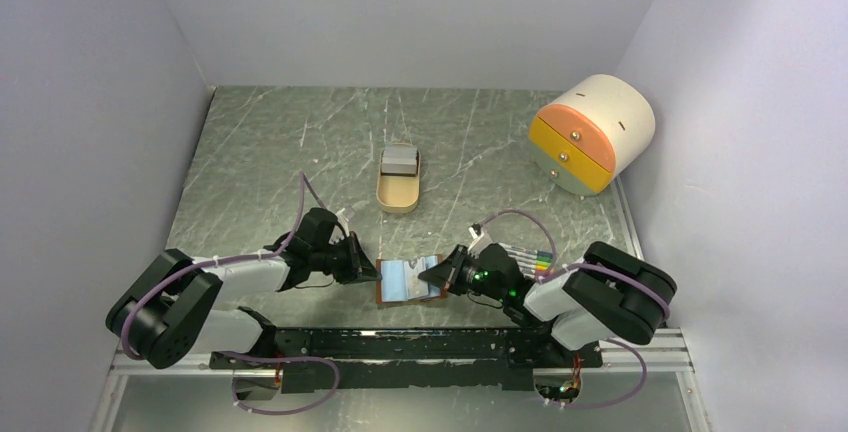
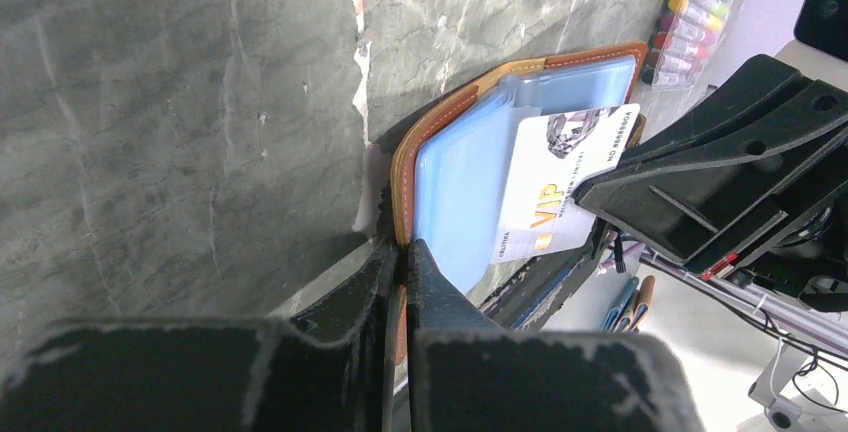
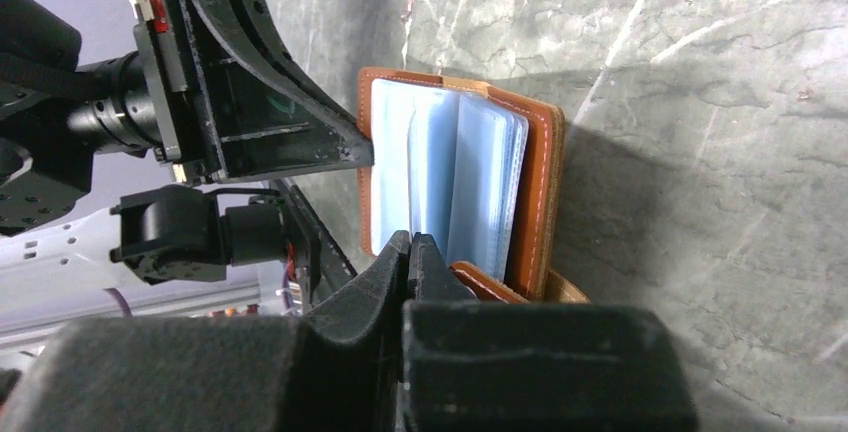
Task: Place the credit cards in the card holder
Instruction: Insert the credit card into the card holder.
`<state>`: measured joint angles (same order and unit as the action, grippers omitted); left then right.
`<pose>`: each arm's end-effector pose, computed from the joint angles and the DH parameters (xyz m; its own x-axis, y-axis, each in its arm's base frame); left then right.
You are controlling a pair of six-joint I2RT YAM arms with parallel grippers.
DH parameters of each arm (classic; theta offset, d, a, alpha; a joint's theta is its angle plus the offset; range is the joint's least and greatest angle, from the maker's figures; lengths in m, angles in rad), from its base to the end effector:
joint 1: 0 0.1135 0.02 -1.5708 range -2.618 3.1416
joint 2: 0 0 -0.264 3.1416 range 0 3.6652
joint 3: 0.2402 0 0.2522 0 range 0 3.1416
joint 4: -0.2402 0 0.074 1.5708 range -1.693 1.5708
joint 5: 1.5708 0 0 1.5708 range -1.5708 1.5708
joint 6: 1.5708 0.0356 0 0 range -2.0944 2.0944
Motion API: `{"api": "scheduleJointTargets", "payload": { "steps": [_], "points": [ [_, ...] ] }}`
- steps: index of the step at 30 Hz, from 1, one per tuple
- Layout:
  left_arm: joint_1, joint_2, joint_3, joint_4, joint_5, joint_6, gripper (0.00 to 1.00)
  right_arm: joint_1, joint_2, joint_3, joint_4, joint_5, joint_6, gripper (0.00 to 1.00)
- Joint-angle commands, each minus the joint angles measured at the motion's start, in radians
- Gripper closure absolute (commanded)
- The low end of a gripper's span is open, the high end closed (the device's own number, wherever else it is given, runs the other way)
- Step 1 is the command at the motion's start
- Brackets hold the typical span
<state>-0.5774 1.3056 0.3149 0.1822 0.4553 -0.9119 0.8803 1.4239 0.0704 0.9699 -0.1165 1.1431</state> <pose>0.1661 -0.1269 0.1196 -0.9598 -0.2222 -0.1713 -0.0232 0.6714 -0.7407 0.1205 0.1523 0.1075 -0.8581 0.3803 -0.3450 -0.1292 0.4905 0.8618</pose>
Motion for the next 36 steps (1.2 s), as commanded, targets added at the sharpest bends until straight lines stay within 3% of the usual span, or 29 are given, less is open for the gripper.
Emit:
{"api": "scheduleJointTargets", "payload": {
  "steps": [1,9,31,33,36],
  "points": [
    [0.005,0.002,-0.012,0.003,-0.018,0.015,0.91,-0.005,0.030,-0.019,0.126,-0.013,0.022,1.00],
    [0.005,-0.006,-0.016,0.008,-0.016,0.007,0.91,-0.006,0.115,-0.018,0.242,-0.028,0.048,1.00],
    [0.005,-0.015,-0.019,0.008,-0.014,-0.001,0.91,0.027,0.262,-0.033,0.361,-0.047,0.115,0.99],
    [0.005,-0.018,-0.021,0.008,-0.015,-0.003,0.91,0.029,0.271,-0.035,0.366,-0.048,0.118,0.95],
    [0.006,-0.020,-0.021,0.007,-0.016,-0.003,0.91,0.035,0.277,-0.027,0.354,-0.046,0.117,0.79]
  ]
}}
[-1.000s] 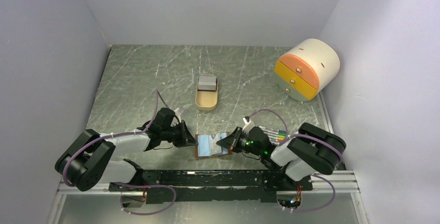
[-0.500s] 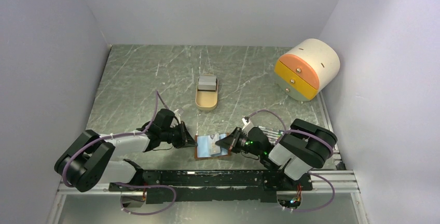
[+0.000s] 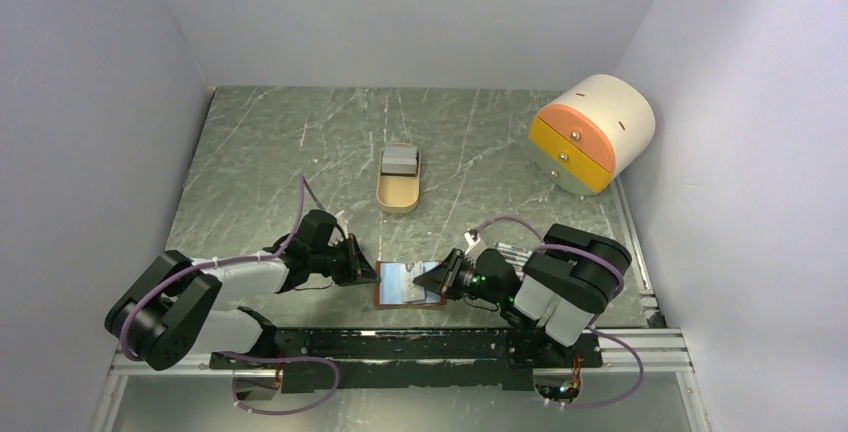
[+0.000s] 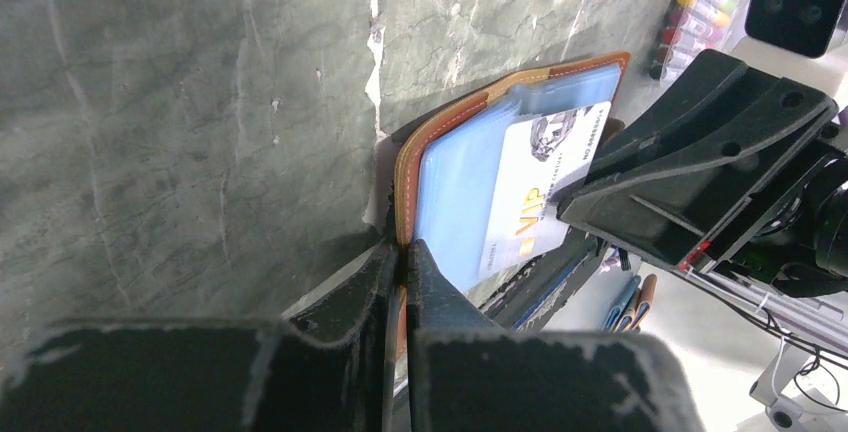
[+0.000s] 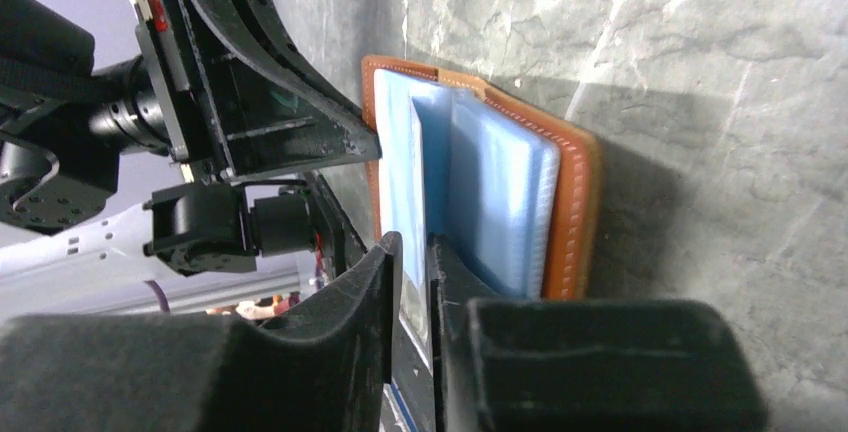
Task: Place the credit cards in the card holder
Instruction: Insert the credit card into the card holder.
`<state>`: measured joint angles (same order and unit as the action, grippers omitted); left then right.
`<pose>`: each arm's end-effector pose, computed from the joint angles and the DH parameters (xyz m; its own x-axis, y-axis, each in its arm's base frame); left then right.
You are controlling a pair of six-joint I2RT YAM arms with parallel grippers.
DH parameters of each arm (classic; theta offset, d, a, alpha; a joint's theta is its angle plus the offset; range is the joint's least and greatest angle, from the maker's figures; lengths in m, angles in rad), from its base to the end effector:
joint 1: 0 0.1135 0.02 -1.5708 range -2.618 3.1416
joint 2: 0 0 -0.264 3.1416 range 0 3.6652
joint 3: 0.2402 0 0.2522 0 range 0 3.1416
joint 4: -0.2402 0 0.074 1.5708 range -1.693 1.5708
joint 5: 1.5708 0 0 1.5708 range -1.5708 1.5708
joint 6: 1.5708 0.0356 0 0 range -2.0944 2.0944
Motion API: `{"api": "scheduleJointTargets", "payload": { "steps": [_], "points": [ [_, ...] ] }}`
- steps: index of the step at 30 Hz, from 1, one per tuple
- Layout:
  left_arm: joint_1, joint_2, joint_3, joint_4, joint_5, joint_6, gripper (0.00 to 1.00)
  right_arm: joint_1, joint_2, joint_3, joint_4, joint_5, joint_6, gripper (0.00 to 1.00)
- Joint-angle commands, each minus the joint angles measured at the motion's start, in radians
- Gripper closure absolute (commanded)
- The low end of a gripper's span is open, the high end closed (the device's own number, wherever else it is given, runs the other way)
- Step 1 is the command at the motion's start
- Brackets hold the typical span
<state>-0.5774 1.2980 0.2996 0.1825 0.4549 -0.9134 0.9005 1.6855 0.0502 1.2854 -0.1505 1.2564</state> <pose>0.1629 -0.1248 0.1171 -0.9607 -0.2228 -0.1654 -0.0293 0.6742 -0.7380 0.1181 0.1576 0.0900 -0.8859 0.3961 -0.2416 -0.0641 0.4113 0.9093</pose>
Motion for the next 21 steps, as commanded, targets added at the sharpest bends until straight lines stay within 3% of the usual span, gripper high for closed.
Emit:
{"api": "scheduleJointTargets", "payload": {
  "steps": [1,4,9,12,21],
  "points": [
    [0.005,-0.012,-0.005,0.005,-0.016,-0.002,0.91,0.017,0.009,-0.001,0.022,-0.011,0.001,0.77],
    [0.006,-0.017,-0.001,0.000,-0.017,-0.001,0.91,0.021,-0.043,0.016,-0.083,0.004,-0.014,0.73],
    [0.005,-0.018,-0.007,0.009,-0.014,-0.007,0.91,0.042,-0.235,0.104,-0.502,0.086,-0.094,0.67],
    [0.006,-0.010,-0.010,0.020,-0.009,-0.008,0.91,0.058,-0.322,0.163,-0.708,0.148,-0.138,0.59],
    [0.006,-0.007,-0.015,0.026,-0.005,-0.006,0.91,0.070,-0.315,0.216,-0.826,0.154,-0.162,0.58]
  ]
}}
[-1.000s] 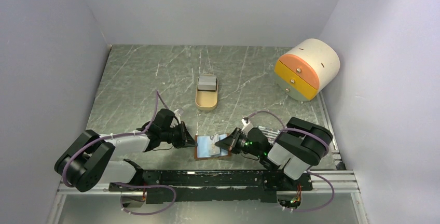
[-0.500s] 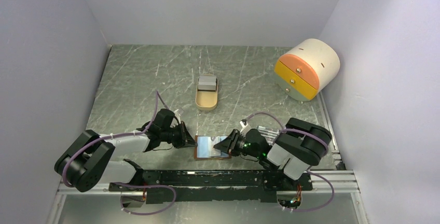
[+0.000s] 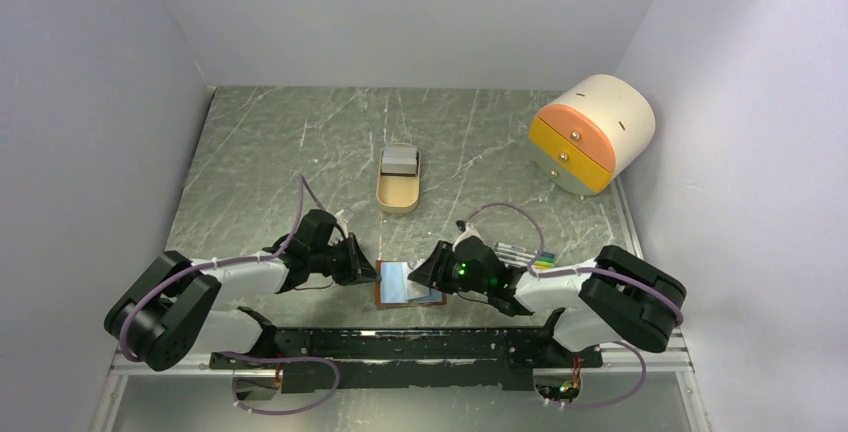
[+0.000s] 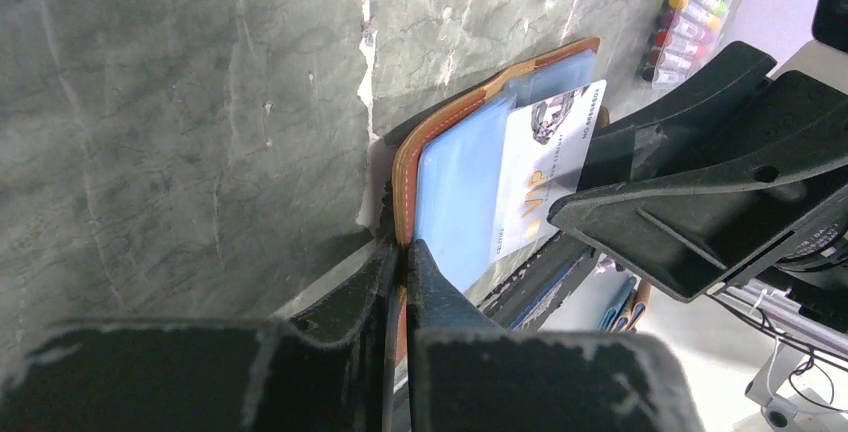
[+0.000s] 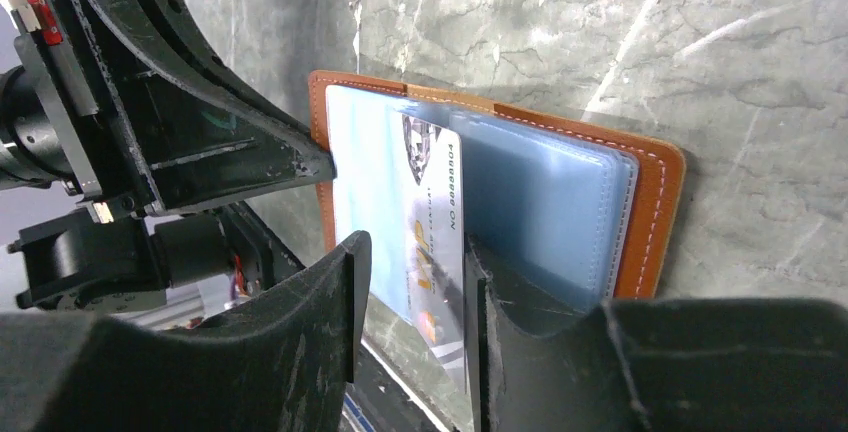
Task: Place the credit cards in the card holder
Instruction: Insert the credit card into the card holder.
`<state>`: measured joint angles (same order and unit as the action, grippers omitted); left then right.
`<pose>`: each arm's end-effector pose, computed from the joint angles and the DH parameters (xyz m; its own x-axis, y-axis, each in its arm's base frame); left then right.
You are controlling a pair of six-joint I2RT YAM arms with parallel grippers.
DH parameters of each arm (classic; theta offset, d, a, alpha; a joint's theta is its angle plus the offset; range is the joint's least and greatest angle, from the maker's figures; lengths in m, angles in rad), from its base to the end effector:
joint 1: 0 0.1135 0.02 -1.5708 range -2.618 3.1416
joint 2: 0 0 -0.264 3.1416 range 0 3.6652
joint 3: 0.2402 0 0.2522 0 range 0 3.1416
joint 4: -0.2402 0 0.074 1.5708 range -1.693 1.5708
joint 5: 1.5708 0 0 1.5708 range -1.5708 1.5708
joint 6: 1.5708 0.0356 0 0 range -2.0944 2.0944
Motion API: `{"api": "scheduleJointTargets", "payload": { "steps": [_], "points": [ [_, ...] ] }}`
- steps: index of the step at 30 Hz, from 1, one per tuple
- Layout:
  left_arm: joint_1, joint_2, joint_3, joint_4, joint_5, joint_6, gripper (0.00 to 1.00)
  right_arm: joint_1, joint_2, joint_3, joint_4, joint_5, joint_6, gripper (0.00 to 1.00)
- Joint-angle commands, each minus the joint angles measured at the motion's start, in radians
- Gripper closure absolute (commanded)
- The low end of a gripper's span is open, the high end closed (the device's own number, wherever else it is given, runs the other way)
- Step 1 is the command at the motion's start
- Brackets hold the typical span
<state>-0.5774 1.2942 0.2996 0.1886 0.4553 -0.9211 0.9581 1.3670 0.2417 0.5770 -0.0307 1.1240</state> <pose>0.1633 -0.1250 0.1183 -0.9592 -0.2286 -0.1662 -0.0305 0.6683 -0.7433 0.1255 0.1804 0.1197 -0.8805 0.3148 -0.3543 -0.0895 0.6237 0.7766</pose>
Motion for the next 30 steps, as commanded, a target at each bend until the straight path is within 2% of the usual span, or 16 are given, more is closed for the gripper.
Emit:
{"api": "scheduleJointTargets", "payload": {
  "steps": [1,9,30],
  "points": [
    [0.005,-0.005,-0.015,0.019,-0.007,0.002,0.91,0.014,0.002,0.027,-0.123,0.035,-0.032,0.58],
    [0.005,-0.003,-0.017,0.020,-0.004,0.003,0.91,0.033,0.006,0.038,-0.138,0.035,-0.031,0.58],
    [0.005,-0.010,-0.017,0.017,-0.007,0.004,0.91,0.076,-0.006,0.180,-0.450,0.121,-0.119,0.55]
  ]
}}
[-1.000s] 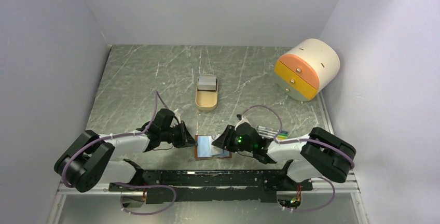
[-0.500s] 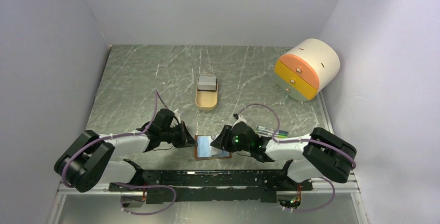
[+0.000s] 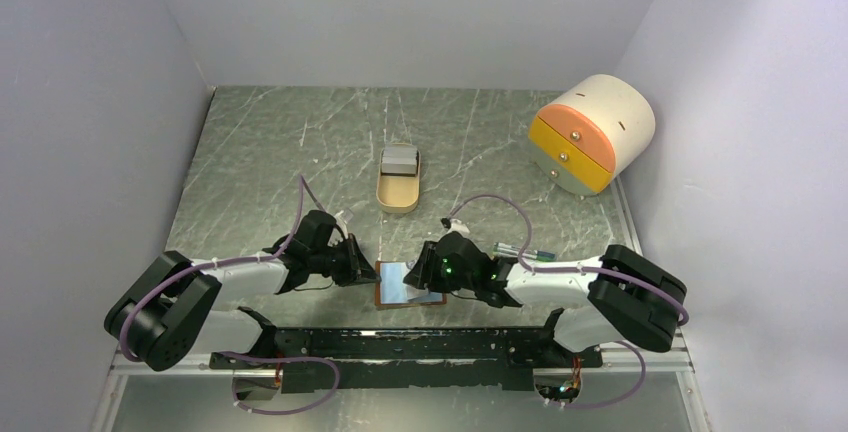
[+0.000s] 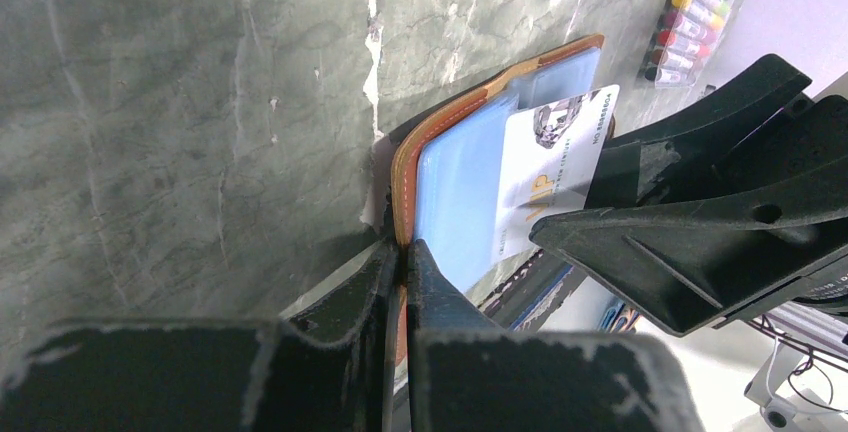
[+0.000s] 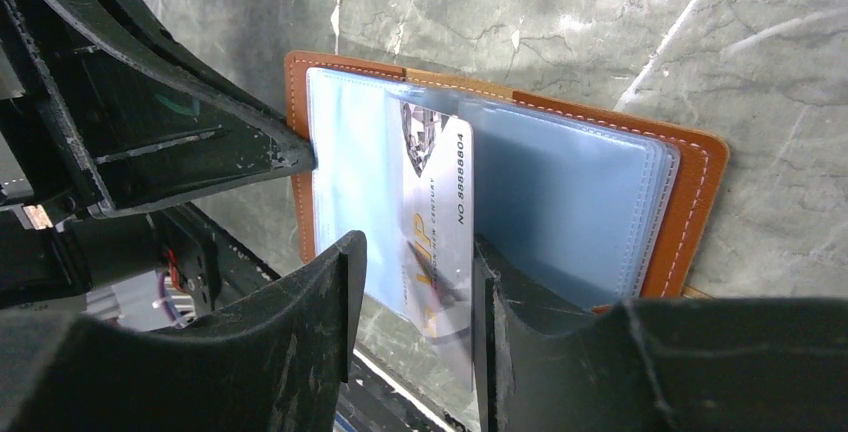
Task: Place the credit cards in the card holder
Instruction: Insert the credit card into the card holder.
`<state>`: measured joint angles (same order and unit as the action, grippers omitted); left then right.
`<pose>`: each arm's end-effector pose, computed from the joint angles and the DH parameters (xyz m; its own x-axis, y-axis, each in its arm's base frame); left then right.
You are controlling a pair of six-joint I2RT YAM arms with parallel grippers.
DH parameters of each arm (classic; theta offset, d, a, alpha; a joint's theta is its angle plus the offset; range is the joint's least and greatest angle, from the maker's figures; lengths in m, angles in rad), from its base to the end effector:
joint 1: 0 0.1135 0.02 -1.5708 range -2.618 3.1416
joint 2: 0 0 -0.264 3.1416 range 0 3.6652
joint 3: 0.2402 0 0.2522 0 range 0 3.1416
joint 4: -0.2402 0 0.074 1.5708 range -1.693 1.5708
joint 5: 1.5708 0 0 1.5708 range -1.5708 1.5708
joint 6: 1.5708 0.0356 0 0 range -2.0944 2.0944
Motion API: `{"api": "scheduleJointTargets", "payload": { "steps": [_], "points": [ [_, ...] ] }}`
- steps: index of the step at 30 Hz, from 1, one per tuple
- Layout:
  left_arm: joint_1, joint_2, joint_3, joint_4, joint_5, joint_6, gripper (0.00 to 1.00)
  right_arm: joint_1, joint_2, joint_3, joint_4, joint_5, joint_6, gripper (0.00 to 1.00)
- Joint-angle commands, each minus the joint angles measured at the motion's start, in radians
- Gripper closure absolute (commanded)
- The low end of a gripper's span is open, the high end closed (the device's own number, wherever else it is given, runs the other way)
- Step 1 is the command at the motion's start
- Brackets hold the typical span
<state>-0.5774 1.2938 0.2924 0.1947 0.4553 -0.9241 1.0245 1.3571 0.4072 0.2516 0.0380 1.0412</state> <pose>0.1621 -0.1243 0.1170 -0.9592 -0.2306 -0.1635 -0.0338 0.6679 -0.7435 0.1255 0.2037 0.1367 -0.8926 0.1920 -0.4080 -0.1354 0.7489 0.6487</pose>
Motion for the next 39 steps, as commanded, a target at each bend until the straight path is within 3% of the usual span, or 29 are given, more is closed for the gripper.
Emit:
{"api": "scheduleJointTargets", "payload": {
  "steps": [1,25,39],
  "points": [
    [0.007,-0.009,-0.013,0.014,-0.006,0.005,0.91,0.009,0.003,0.019,-0.134,0.054,-0.039,0.55],
    [0.005,-0.002,-0.013,0.023,-0.001,0.011,0.91,0.057,0.000,0.142,-0.348,0.148,-0.099,0.55],
    [0.006,-0.005,-0.013,0.024,0.002,0.008,0.91,0.086,0.053,0.138,-0.244,0.066,-0.085,0.58]
  ]
}}
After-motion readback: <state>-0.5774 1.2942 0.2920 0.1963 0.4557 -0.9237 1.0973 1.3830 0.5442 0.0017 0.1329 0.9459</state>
